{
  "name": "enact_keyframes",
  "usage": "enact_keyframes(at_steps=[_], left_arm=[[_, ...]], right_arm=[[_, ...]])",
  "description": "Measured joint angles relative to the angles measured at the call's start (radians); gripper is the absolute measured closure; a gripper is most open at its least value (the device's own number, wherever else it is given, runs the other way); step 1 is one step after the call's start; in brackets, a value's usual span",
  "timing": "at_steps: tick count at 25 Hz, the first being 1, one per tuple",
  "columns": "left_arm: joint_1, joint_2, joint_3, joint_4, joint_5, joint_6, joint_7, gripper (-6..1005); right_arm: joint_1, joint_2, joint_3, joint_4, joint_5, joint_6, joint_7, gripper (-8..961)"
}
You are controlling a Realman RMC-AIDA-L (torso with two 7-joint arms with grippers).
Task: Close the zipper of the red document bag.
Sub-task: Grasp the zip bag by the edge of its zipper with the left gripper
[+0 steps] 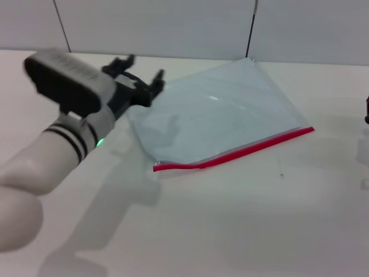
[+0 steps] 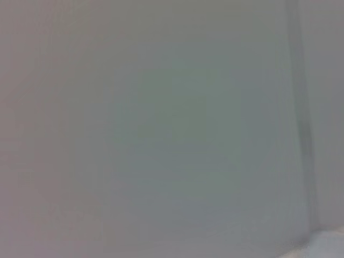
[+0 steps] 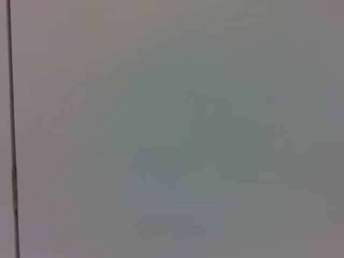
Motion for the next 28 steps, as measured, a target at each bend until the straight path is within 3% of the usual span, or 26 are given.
enact_keyframes(at_steps=[3,6,12,17,23,28], left_arm=[[0.018,0.038,-0.047,0.154,0.0,0.237,0.081,324],[0.036,0.046,-0.099,0.249,0.0,0.415,0.16,325],[0.08,-0.002,-0.28,0.408,0.052,0.813,0.305,327],[0.099,-0.079,-0.422,0.504,0.227,1.061,0.3,330],[0.068,-0.087,-0.431,0.667,0.419,1.382,0.217,332],[0.017,-0.087,-0.392,0.722,0.564,1.554,0.121,334]], right_arm=[[0.0,0.0,0.0,0.001,0.006,-0.001,0.0,536],[0.0,0.0,0.0,0.005,0.006,-0.012,0.0,537],[0.001,0.0,0.001,0.01,0.006,-0.025,0.0,538],[0.006,0.0,0.002,0.013,0.006,-0.031,0.0,539],[0.015,0.0,0.004,0.013,0.007,-0.053,0.0,540],[0.019,0.0,0.013,0.013,0.007,-0.054,0.0,541]])
